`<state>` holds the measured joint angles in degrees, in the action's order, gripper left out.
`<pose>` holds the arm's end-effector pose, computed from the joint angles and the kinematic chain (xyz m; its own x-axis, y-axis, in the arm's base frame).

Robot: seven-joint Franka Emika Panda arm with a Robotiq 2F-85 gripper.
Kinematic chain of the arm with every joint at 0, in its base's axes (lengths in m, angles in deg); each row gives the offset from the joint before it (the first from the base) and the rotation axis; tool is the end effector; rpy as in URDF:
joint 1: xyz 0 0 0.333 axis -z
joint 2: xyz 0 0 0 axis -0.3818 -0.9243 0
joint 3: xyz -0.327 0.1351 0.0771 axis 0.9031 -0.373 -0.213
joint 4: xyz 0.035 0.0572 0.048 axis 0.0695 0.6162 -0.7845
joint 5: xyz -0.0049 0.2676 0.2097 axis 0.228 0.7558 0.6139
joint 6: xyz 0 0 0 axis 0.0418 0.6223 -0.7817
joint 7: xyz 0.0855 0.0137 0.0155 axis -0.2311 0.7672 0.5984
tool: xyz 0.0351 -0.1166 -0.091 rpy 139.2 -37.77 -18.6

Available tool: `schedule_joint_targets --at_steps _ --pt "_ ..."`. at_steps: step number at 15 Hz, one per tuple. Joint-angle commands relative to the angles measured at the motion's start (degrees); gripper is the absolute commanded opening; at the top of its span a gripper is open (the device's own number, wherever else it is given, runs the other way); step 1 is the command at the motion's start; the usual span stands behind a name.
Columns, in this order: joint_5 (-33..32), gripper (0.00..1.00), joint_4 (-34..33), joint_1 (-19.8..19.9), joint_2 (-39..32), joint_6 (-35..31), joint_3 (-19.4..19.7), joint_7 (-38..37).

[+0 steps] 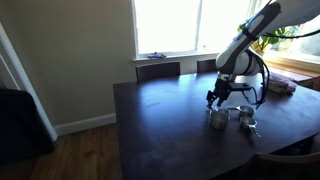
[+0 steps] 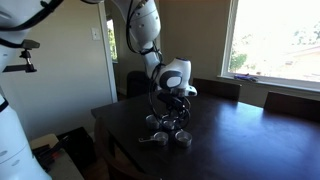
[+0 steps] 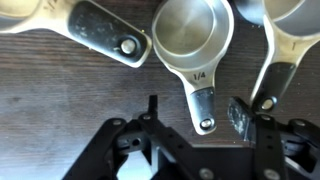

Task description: Separate the cups

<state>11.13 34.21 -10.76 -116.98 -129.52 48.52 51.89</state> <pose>0.6170 -0.0806 0.1667 0.9912 -0.0899 0.0971 -0.0761 -0.9875 -0.1379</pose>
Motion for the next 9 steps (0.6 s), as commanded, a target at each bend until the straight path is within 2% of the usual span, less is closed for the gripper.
schedule_joint_targets --at_steps 1,6,9 --pt "-1.09 0.99 5.38 1.86 5.90 0.61 -0.90 1.56" --pt "-1.44 1.00 8.82 2.17 11.18 -0.09 -0.98 3.99" --pt "-2.85 1.00 10.69 1.90 14.59 3.22 -0.63 6.20"
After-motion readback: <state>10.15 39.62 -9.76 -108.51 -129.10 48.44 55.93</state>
